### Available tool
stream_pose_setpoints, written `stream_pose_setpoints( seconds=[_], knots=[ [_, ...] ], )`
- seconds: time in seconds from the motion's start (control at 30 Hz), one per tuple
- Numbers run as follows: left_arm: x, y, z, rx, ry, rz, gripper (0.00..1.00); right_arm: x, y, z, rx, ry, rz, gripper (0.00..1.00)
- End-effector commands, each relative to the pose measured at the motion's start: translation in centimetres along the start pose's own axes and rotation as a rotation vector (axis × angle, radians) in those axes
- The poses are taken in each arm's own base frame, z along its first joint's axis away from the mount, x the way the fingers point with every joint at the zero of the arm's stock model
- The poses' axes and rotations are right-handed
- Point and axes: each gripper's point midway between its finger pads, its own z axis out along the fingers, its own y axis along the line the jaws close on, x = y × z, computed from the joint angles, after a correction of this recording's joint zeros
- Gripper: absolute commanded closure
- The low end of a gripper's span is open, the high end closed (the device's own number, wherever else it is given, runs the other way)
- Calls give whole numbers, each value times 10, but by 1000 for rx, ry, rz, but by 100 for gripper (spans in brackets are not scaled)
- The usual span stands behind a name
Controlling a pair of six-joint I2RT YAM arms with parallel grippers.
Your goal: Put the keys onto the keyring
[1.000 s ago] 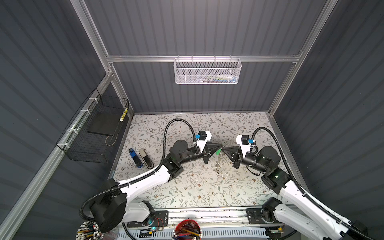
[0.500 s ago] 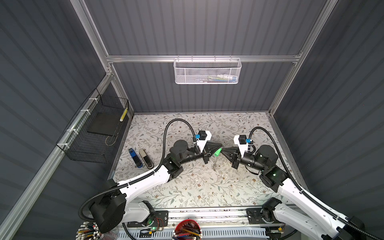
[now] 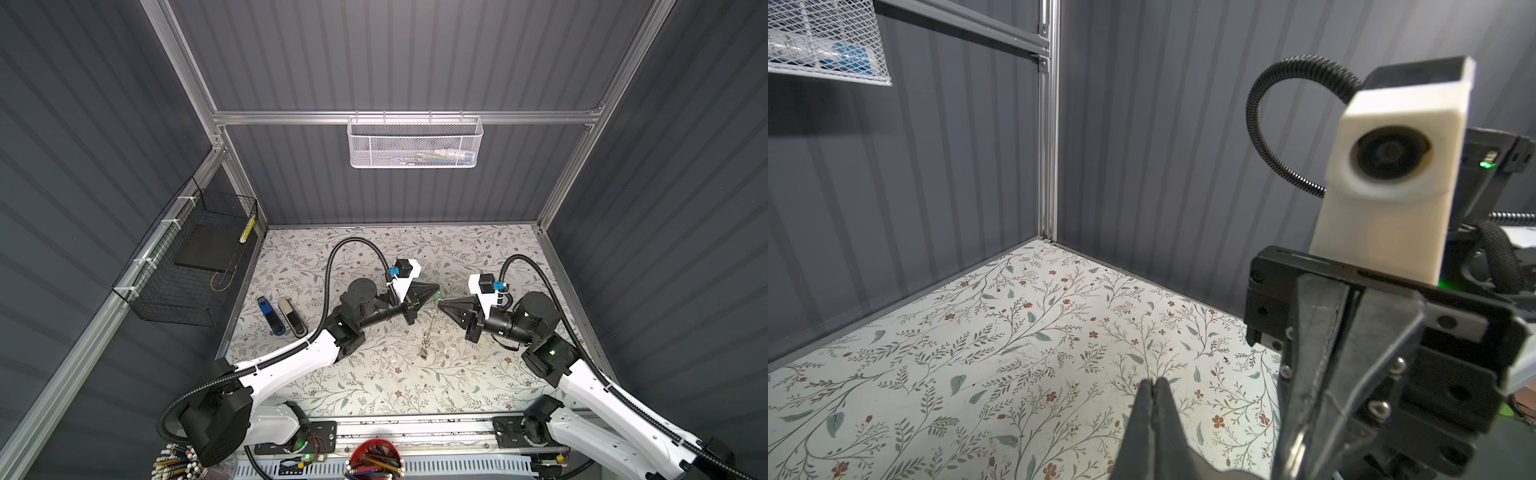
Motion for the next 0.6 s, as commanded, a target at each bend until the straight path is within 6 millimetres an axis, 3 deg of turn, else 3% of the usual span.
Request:
stream_pose_setpoints(
  seconds=[0.0, 0.57],
  knots=[
    [-17, -10, -9, 28, -48, 41, 100, -19, -1, -4, 30, -36, -39, 100],
    [-21, -34, -5, 180, -36, 37, 100, -18, -12, -11, 66, -29, -25, 100]
  ],
)
